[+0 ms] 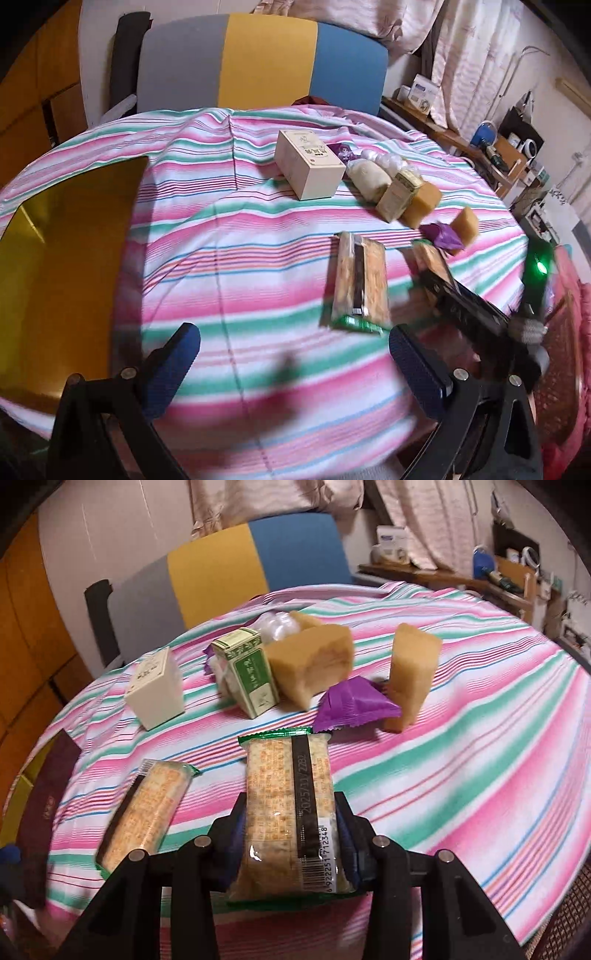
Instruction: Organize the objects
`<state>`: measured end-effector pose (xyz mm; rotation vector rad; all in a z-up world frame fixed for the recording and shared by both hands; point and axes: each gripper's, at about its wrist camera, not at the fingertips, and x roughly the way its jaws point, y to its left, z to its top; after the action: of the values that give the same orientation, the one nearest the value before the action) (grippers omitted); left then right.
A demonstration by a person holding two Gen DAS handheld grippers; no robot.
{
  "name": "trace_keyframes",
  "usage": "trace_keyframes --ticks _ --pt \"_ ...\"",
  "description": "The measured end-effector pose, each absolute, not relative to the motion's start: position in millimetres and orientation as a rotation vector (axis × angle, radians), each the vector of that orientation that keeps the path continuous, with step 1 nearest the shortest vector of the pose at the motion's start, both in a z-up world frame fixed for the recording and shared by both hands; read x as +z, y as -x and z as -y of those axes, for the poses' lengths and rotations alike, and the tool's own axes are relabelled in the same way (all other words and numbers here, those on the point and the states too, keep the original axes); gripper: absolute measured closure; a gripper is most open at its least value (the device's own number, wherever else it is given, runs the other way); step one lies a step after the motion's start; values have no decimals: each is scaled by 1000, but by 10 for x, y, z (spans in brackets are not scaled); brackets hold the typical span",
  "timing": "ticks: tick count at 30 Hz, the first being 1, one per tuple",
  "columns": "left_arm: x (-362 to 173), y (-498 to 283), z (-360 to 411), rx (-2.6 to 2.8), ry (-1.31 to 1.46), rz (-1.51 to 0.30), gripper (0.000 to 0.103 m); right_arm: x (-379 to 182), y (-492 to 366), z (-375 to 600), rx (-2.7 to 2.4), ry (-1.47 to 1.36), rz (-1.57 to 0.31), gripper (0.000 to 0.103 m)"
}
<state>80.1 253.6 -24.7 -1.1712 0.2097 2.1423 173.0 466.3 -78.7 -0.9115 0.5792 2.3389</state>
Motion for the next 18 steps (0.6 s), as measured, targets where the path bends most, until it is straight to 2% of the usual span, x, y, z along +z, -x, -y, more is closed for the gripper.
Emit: trace_keyframes --ticks 5,12,14,18 --pt "-438 -744 -2966 2175 1104 -404 0 -817 -1767 -4615 2332 879 -520 60" --pt "-721 -658 -3341 2087 1097 -455 0 -825 -1784 -4650 2364 917 -525 58" --pt "-746 -644 -3357 2078 1081 -441 5 -822 -1786 -4661 2373 927 -536 58" --pt "-782 -644 -3359 2083 1060 -426 6 -815 -1774 -4639 2363 938 -530 58"
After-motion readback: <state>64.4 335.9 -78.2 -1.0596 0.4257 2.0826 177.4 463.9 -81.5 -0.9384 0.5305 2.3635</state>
